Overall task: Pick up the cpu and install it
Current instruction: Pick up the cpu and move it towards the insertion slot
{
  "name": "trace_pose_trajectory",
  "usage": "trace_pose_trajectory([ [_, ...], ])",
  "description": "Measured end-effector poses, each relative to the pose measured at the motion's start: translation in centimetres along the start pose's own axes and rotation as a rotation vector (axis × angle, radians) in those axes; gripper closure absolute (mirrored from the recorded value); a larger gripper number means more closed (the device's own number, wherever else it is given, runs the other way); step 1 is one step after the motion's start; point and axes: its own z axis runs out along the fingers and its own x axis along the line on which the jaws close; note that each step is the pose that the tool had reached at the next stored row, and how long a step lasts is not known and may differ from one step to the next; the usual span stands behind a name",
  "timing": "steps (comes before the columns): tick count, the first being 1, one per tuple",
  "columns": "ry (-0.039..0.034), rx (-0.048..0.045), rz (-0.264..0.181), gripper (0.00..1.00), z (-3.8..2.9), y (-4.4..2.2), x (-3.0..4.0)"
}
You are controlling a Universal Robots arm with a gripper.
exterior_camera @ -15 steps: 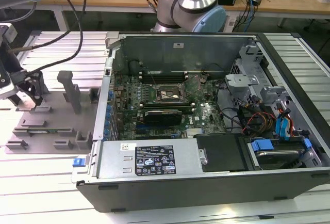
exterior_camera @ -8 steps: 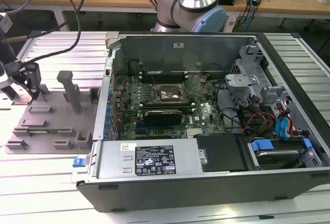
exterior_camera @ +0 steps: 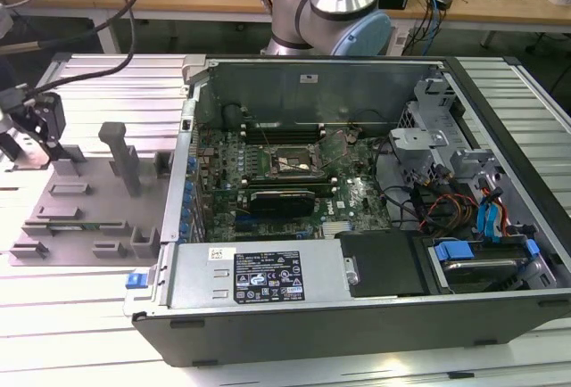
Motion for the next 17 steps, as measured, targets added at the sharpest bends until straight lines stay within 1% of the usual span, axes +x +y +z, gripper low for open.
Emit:
trace_pose_trajectory([
  [4,0.0001,0.0000,0.000,0.45,-0.55,0.13,-0.01],
  [6,0.0002,0.0001,0.000,0.45,-1.16,0.25,-0.03],
  [8,0.0001,0.0001,0.000,0.45,-1.98,0.37,-0.08],
  [10,0.0000,0.0000,0.000,0.45,-2.41,0.43,-0.10],
  [11,0.0001,0.0001,0.000,0.45,-3.13,0.54,-0.15],
  [13,0.0001,0.0001,0.000,0.45,-3.63,0.63,-0.17],
  [14,0.0001,0.0000,0.000,0.45,-4.11,0.74,-0.19],
  [17,0.0000,0.0000,0.000,0.45,-4.95,0.93,-0.23],
])
